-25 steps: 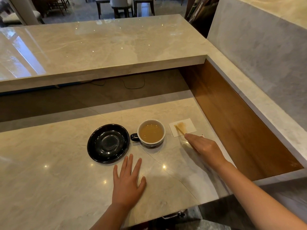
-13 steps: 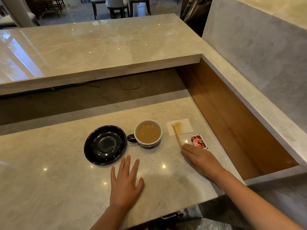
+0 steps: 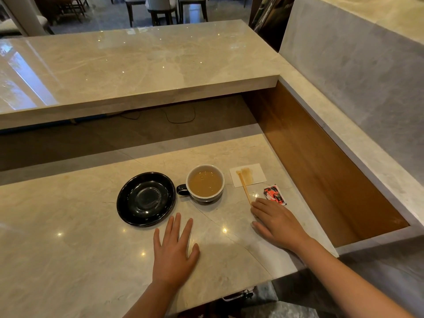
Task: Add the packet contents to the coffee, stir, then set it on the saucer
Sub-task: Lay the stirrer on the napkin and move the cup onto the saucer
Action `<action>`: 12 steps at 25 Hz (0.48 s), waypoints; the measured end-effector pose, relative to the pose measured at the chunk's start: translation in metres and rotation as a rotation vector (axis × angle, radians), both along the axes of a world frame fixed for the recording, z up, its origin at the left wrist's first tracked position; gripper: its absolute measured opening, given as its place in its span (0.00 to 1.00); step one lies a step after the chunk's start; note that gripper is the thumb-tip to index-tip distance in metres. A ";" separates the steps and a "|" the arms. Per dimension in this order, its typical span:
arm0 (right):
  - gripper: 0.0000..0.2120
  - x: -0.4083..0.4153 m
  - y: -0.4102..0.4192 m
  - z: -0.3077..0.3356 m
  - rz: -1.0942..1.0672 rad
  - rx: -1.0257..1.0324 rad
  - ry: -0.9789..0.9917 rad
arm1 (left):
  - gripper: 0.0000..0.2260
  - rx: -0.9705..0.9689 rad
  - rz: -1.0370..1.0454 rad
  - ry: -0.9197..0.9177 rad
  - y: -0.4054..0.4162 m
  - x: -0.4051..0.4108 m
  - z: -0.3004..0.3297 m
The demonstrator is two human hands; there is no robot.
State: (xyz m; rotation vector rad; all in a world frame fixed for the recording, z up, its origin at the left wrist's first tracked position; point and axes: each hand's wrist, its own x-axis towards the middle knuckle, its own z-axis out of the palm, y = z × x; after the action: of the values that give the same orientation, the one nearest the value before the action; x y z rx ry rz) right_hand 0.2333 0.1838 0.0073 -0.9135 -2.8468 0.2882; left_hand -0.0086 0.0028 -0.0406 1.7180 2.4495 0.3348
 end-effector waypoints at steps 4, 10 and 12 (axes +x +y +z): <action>0.24 -0.031 -0.002 0.026 -0.112 0.016 0.216 | 0.28 0.014 0.004 -0.016 0.000 0.000 0.000; 0.37 -0.113 -0.004 0.076 -0.081 -0.121 0.041 | 0.29 -0.022 0.024 -0.001 0.001 0.002 -0.001; 0.40 -0.134 0.000 0.081 -0.064 -0.132 -0.074 | 0.29 -0.023 0.035 0.000 0.001 0.002 -0.001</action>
State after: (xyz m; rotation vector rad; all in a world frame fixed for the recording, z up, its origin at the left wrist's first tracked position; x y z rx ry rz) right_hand 0.0997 0.1837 0.0879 -1.0592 -2.8873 0.4478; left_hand -0.0067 0.0038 -0.0411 1.6670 2.4761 0.3091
